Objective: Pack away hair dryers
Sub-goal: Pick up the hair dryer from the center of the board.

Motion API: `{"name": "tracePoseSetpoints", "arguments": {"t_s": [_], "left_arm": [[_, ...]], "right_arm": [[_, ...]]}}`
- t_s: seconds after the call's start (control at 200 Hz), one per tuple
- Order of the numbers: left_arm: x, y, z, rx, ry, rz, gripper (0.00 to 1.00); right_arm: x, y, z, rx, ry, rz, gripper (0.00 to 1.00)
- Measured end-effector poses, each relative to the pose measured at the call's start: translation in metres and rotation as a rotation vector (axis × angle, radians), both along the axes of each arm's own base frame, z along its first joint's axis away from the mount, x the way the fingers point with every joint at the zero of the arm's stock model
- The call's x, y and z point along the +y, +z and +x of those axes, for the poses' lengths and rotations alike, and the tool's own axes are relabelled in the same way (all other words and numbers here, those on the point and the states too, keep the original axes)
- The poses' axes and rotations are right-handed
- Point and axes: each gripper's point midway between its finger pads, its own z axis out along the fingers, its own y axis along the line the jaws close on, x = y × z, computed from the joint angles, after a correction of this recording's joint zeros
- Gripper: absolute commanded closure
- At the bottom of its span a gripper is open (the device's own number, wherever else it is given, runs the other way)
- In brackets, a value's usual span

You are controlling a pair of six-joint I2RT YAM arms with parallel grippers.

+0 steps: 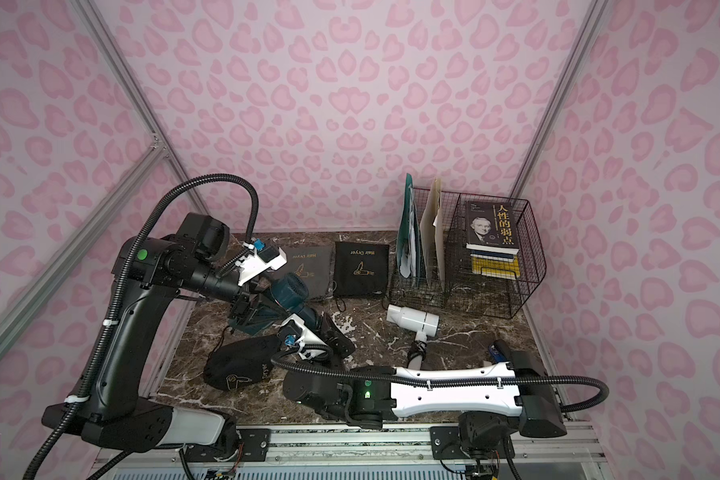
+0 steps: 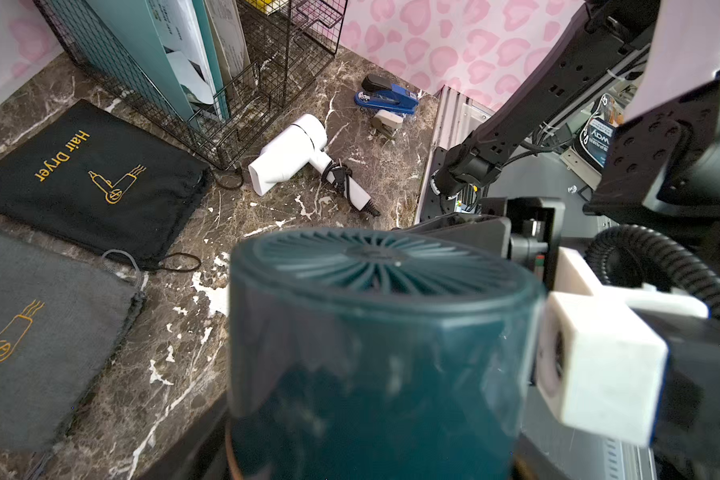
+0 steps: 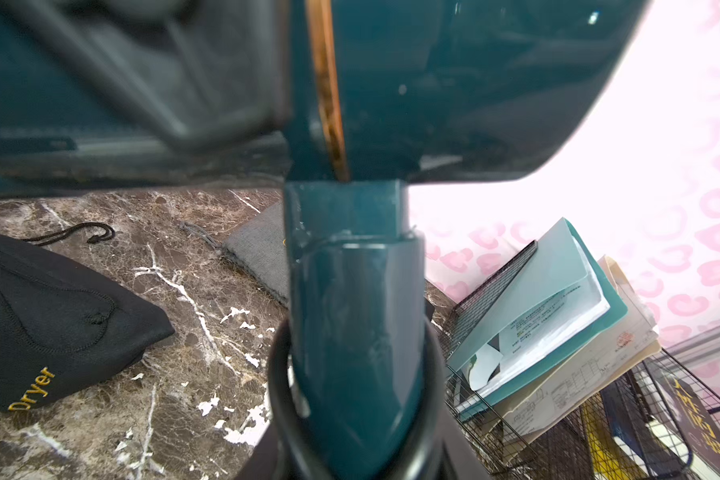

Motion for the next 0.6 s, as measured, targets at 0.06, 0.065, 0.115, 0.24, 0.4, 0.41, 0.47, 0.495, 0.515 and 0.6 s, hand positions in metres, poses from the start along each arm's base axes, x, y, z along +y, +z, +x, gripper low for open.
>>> {"name": "tracePoseSetpoints", "arguments": {"t_s": [0.06, 0.065, 0.115, 0.24, 0.4, 0.41, 0.47, 0.495, 0.515, 0.6], "left_arm": [[-0.0007, -0.0008, -0.0003, -0.01, -0.015, 0.0, 0.31], [-0.0007, -0.0009, -0.0004, -0.011, -0.017, 0.0, 0.31], [-0.0009, -0.0013, -0.0006, -0.013, -0.021, -0.001, 0.3], [-0.0003, -0.0029, -0.0027, -0.006, -0.02, 0.0, 0.17], [0.0016, -0.0037, -0.0078, -0.018, -0.025, 0.005, 0.14], [0.0017, -0.0037, -0.0081, -0.019, -0.026, 0.005, 0.14], [0.0022, -0.0049, -0.0085, -0.018, -0.026, 0.008, 0.15], [0.0023, -0.0053, -0.0085, -0.018, -0.026, 0.009, 0.16], [0.0023, -0.0058, -0.0084, -0.018, -0.028, 0.01, 0.17], [0.0022, -0.0058, -0.0083, -0.02, -0.03, 0.01, 0.2]], "right_arm": [[-0.0008, 0.0004, 0.0005, -0.006, -0.003, -0.01, 1.0], [-0.0009, 0.0004, 0.0005, -0.006, -0.003, -0.009, 1.0], [-0.001, 0.0008, 0.0006, -0.007, -0.005, -0.008, 1.0], [-0.0013, 0.0022, 0.0005, -0.015, -0.007, -0.014, 1.0], [-0.0039, 0.0053, 0.0011, -0.026, -0.021, -0.001, 1.0], [-0.004, 0.0053, 0.0011, -0.026, -0.021, -0.003, 1.0], [-0.0042, 0.0055, 0.001, -0.028, -0.02, -0.004, 1.0], [-0.0042, 0.006, 0.0011, -0.029, -0.021, -0.001, 1.0], [-0.0042, 0.0065, 0.0011, -0.029, -0.021, 0.002, 1.0], [-0.0033, 0.0081, 0.0008, -0.031, -0.02, 0.01, 1.0]]}}
